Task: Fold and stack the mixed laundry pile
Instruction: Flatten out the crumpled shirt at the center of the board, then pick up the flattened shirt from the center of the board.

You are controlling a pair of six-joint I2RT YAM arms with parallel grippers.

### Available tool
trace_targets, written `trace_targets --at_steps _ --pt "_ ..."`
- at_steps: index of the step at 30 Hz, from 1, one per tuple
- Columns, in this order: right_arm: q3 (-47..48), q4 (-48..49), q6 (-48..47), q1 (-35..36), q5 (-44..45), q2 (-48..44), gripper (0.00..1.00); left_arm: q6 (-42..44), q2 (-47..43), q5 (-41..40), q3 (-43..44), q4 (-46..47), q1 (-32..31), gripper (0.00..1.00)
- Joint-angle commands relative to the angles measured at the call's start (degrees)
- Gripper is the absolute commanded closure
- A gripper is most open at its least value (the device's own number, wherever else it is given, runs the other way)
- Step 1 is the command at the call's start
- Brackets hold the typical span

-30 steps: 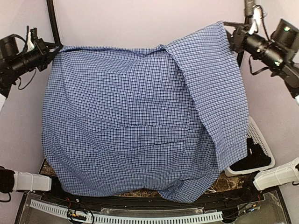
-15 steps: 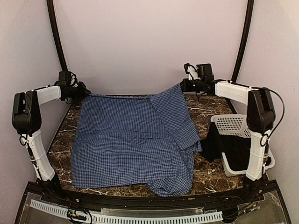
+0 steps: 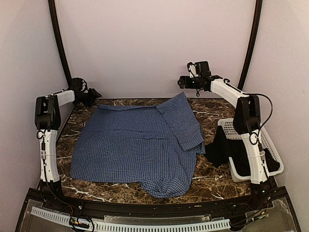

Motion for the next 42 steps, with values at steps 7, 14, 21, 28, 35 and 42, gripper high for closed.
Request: trace_targets --at_steps 7,14,21,28,35,42 --pt "-14.8 -6.2 1.4 -1.6 -4.2 -19.6 0.08 5.2 -21.7 -3.5 -15.2 -2.3 0.2 0.18" --pt "-38.2 -7.1 2.5 2.6 -13.9 -36.8 0.21 8.1 -32.6 -5.1 -31.4 0.2 -2.9 0.2" --pt "-56.6 -7.5 6.5 8.6 -13.8 -49.4 0.23 8.2 -35.6 -8.9 -39.2 -1.4 -9.2 0.23" --pt "-62.5 -3.1 8.7 11.6 -14.8 -46.0 0.26 1.4 -35.7 -11.2 -49.3 -0.6 -9.3 0.37" --pt "-61.7 -1.4 9.0 11.5 -16.6 -42.3 0.27 -3.7 -35.1 -11.1 -56.3 -0.1 -4.9 0.5" --pt "-61.7 -2.5 10.9 8.8 -18.2 -46.0 0.26 -6.9 -37.9 -13.4 -63.3 0.8 0.9 0.54"
